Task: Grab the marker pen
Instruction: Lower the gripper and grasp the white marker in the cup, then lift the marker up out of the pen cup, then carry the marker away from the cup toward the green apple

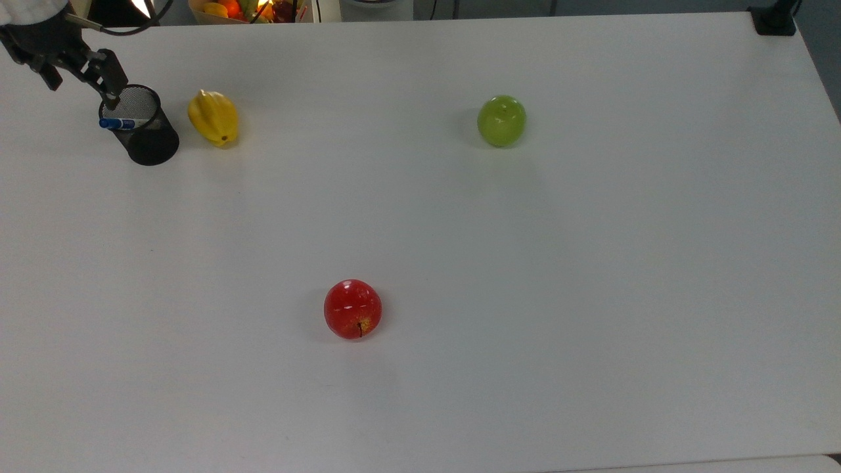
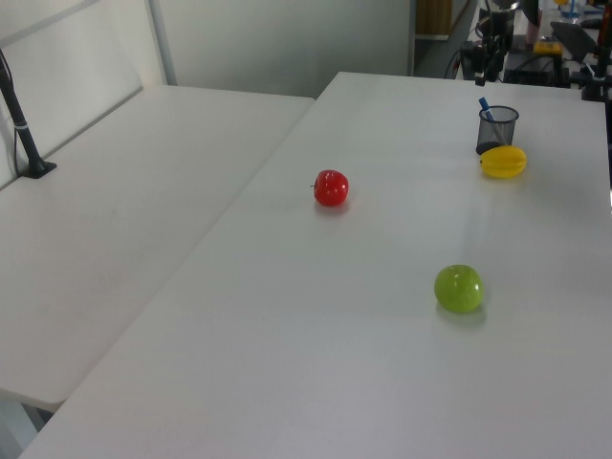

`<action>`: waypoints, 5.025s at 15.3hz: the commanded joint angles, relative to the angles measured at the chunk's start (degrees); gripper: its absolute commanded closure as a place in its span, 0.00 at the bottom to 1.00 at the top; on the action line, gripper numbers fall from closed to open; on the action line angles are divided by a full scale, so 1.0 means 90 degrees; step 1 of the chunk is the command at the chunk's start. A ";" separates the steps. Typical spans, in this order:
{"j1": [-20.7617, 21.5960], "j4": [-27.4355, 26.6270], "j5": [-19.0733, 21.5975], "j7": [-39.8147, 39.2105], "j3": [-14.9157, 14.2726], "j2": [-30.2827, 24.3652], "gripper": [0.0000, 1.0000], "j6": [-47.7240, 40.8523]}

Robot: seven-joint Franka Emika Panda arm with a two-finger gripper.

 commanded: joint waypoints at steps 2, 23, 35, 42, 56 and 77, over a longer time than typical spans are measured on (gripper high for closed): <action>0.0038 0.0145 0.0254 -0.0174 -0.0084 0.0137 0.21 0.0083; -0.0030 0.0116 0.0284 -0.0164 0.0062 0.0499 0.69 0.0084; -0.0050 0.0184 0.0410 -0.0164 0.0063 -0.0017 0.97 -0.0014; 0.0086 0.0155 0.0665 -0.0184 0.0063 -0.1480 0.97 -0.1455; 0.1483 -0.0870 0.0685 0.0197 0.0921 -0.2246 0.97 -0.3149; 0.1786 -0.1144 0.0372 0.1505 0.1937 -0.0371 0.93 -0.1459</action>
